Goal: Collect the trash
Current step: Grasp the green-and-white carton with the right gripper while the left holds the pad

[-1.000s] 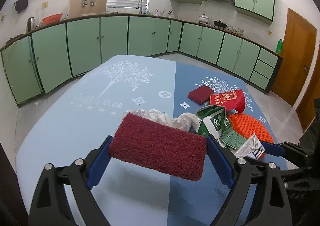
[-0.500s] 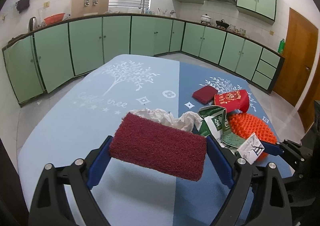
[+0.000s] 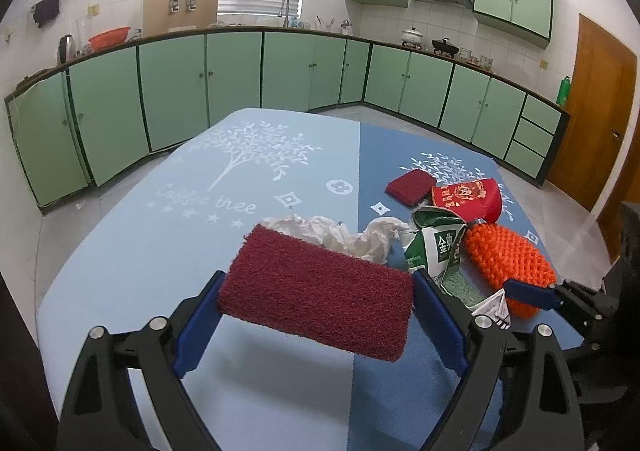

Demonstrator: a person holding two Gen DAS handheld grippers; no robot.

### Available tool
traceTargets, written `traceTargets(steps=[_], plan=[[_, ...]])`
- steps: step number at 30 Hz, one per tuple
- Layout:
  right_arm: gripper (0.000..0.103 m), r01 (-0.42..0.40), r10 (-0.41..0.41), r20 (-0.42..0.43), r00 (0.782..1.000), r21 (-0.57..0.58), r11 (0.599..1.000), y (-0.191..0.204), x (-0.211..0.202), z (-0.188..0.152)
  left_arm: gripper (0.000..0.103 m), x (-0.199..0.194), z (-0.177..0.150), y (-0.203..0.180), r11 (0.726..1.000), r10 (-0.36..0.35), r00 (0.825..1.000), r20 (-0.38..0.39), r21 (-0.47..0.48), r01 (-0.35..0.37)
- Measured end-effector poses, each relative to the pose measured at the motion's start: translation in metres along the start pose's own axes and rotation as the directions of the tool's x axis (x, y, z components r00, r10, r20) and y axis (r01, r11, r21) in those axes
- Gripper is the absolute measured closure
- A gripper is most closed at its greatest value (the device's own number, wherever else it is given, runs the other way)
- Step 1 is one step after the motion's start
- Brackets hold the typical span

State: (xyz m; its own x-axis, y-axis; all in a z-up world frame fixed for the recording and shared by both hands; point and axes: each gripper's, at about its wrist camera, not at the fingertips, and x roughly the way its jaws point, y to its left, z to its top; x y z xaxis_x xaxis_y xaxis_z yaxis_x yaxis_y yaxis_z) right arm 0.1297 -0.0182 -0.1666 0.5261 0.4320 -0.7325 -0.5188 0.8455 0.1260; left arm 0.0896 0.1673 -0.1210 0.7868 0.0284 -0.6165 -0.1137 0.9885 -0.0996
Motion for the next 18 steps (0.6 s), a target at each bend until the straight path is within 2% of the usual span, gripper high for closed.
traceTargets(steps=[5,10,15,16,17,18], plan=[[0.028,-0.003,0.003,-0.033,0.999,-0.011,1.0,0.004,0.012,-0.003,0.014,0.003,-0.001,0.003,1.0,0.003,1.0,-0.008,-0.008,-0.003],[0.03,-0.008,0.007,-0.032,0.999,-0.011,1.0,0.005,0.013,-0.002,0.014,0.003,-0.001,0.002,1.0,0.002,1.0,-0.01,-0.006,-0.002],[0.024,-0.002,0.002,-0.043,0.999,-0.01,1.0,0.006,0.017,0.002,0.014,0.002,-0.002,0.0,1.0,0.0,1.0,-0.01,-0.003,0.0],[0.025,-0.001,0.0,-0.046,0.999,-0.016,1.0,0.008,0.018,0.003,0.014,0.001,-0.002,-0.001,1.0,0.0,1.0,-0.009,-0.002,0.0],[0.034,0.004,-0.005,-0.049,0.999,-0.021,1.0,0.009,0.019,0.004,0.014,0.001,-0.002,-0.001,1.0,0.001,1.0,-0.009,-0.002,-0.001],[0.035,0.007,-0.008,-0.053,0.999,-0.023,1.0,0.008,0.02,0.004,0.014,0.001,-0.002,0.0,1.0,0.001,1.0,-0.01,-0.002,-0.001]])
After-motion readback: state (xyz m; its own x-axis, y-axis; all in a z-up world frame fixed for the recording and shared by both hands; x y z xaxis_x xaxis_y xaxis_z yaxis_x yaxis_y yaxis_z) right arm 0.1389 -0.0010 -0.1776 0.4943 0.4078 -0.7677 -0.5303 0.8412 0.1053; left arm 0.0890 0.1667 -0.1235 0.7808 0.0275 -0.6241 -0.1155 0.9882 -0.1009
